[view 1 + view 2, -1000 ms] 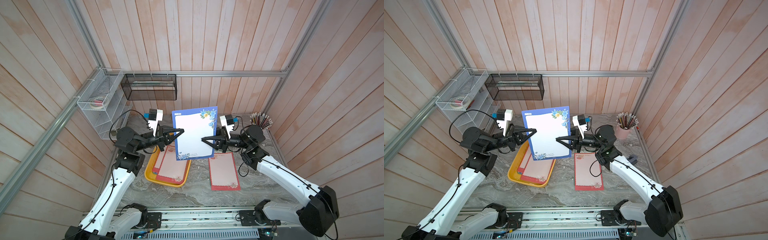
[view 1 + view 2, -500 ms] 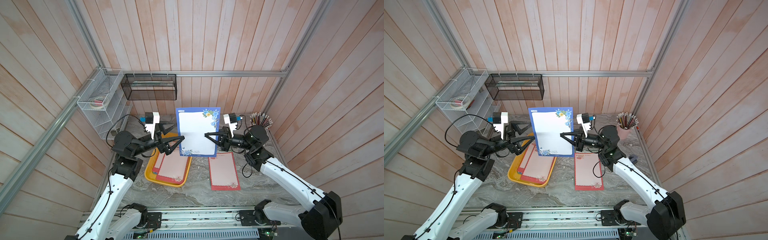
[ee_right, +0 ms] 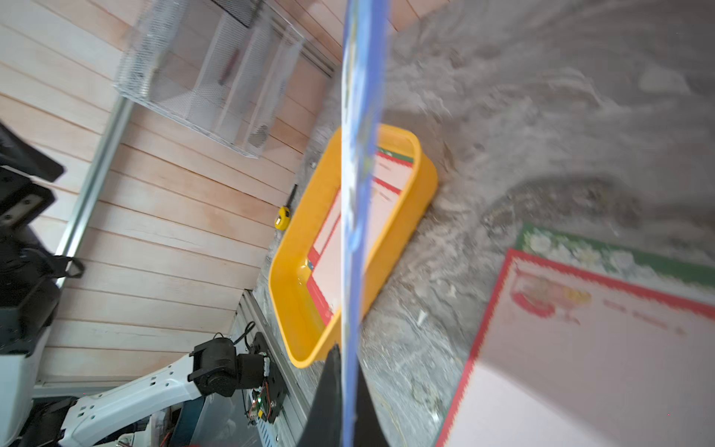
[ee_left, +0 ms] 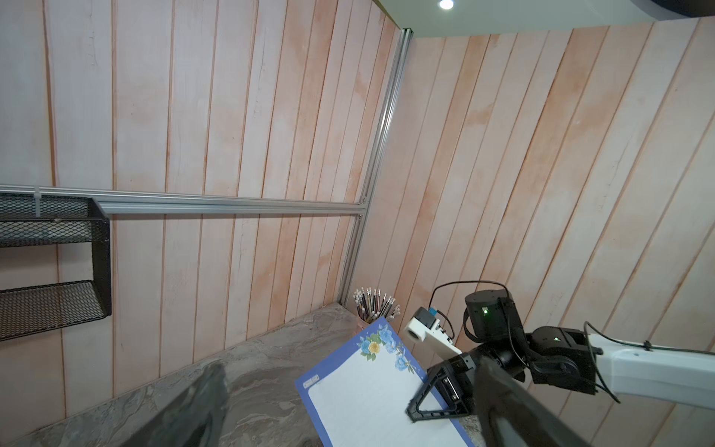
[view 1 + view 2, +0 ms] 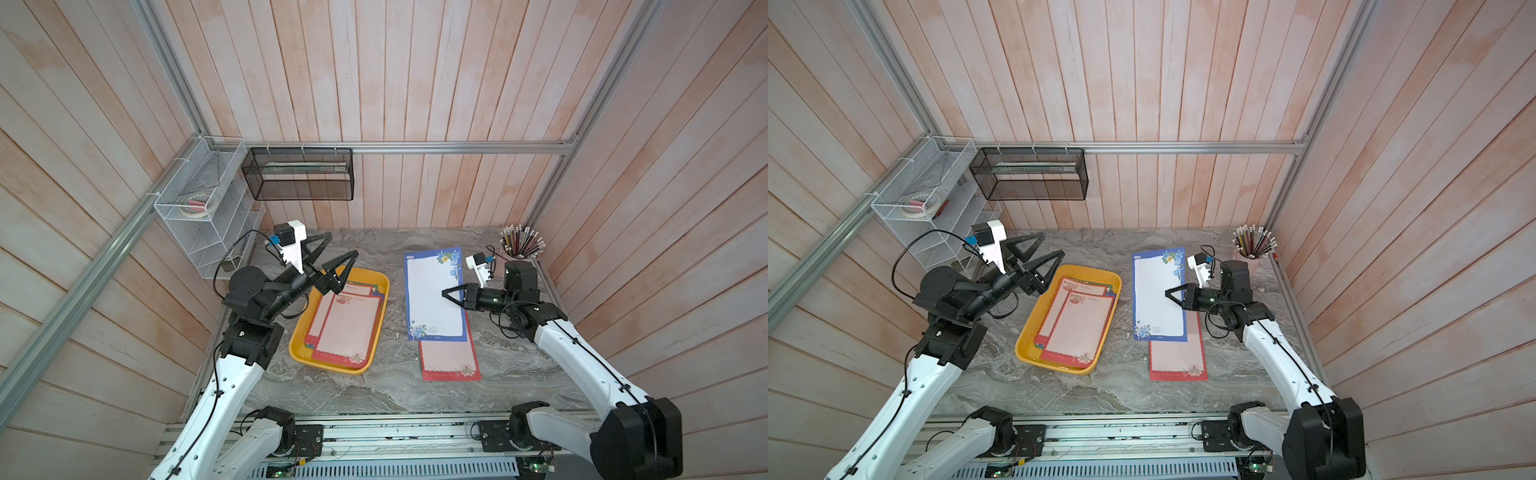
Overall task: Take out the stationery paper from the storage box
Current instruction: Place the stationery paper at the center of the board.
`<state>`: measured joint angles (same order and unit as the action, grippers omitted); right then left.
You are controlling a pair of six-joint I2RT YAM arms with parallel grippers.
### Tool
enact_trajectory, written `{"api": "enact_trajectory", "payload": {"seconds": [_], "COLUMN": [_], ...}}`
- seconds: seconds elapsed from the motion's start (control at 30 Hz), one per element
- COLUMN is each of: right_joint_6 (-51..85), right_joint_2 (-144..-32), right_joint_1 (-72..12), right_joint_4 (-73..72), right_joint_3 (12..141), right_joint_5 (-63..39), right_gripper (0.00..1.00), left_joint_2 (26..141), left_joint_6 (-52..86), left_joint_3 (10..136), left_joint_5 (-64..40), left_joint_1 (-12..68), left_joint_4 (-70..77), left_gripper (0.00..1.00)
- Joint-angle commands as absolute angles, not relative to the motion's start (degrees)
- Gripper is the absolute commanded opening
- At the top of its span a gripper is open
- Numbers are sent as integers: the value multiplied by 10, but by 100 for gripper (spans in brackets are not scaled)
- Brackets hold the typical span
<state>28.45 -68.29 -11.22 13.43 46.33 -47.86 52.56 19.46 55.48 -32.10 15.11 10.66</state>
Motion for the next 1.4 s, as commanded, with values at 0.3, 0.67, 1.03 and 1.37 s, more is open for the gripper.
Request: {"api": "enact_trajectory", "payload": {"seconds": [0.3,0.67,1.03,1.37], "right_joint_6": [187,199,216,214], "right_joint_2": [-827,-873,-865,-848], "right_joint_1": [-56,-48,-48,-48], "right_joint_4": [304,304,314,331], "right_joint_3": [442,429,412,393], "right_joint_5": [-448,-383,-375,-387], "right_gripper": [0,9,18,0], "left_joint_2": [522,516,518,514], "left_joint_6": [192,193,189,182], "left_joint_3": [549,537,531,526], "left_joint_5": [-289,-273,-261,-259], "left_joint_1": [150,150,150,150], "left_joint_4": [73,58,51,45], "left_gripper": [100,100,100,100]}}
